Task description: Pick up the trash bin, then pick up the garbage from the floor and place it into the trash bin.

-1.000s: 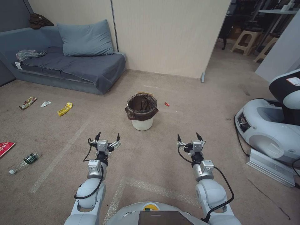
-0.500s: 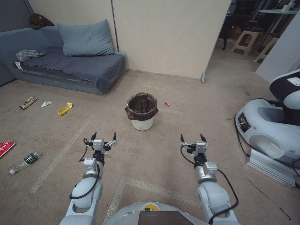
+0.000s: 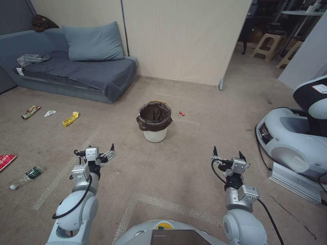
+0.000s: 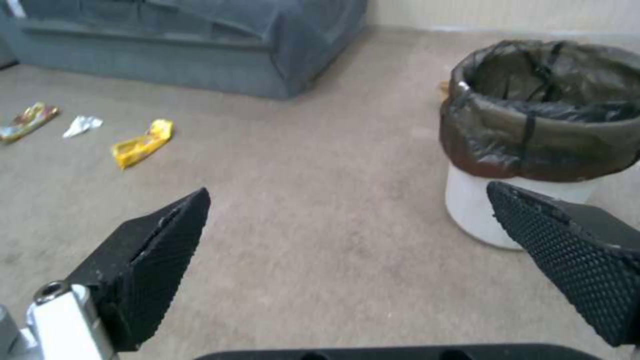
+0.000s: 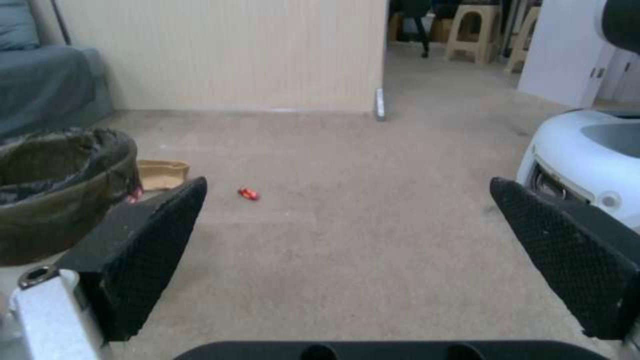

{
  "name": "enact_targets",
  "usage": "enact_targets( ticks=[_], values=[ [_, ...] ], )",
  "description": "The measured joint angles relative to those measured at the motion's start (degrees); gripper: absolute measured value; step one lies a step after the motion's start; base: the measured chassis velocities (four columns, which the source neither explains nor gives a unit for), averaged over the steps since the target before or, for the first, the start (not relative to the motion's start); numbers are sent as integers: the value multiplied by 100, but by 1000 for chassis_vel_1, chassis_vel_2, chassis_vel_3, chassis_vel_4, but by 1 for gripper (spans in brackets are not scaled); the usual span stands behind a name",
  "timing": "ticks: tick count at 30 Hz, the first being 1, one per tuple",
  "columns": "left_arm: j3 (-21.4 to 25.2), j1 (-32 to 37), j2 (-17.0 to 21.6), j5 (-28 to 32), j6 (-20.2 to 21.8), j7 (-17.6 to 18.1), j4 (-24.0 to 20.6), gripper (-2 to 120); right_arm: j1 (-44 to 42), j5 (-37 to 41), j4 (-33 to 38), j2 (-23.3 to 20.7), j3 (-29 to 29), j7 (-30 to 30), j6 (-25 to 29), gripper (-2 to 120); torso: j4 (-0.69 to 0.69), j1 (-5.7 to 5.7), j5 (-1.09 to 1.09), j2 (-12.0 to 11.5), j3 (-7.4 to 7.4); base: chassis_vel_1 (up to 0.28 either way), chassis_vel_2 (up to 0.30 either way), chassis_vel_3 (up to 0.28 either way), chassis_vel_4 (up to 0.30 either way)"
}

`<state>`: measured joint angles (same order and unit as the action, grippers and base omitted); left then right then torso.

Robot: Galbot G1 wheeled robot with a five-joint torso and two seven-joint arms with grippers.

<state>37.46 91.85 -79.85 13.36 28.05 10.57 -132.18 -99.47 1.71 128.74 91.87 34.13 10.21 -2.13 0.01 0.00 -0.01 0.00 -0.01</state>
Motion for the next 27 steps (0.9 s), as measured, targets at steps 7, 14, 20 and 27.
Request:
enact_targets(
  ticks=[7,14,20,27],
  values=[
    [190,89,190,404,863,307,-533,100,54,-7,-51,-33,9,-65,-90,100,-1,0,0,0,0,0,0,0,0],
    [233,183,254,268,947,222,-530,100,124,-8,-130,-62,10,-91,-63,100,0,0,0,0,1,0,0,0,0],
    [193,171,255,184,919,188,-512,100,157,-1,-169,-87,-10,-111,-25,100,-1,-1,0,0,0,-23,25,20,-17],
    [163,159,260,129,899,176,-480,100,190,7,-198,-115,4,-108,-21,100,0,0,1,0,0,-159,161,162,-160]
  ],
)
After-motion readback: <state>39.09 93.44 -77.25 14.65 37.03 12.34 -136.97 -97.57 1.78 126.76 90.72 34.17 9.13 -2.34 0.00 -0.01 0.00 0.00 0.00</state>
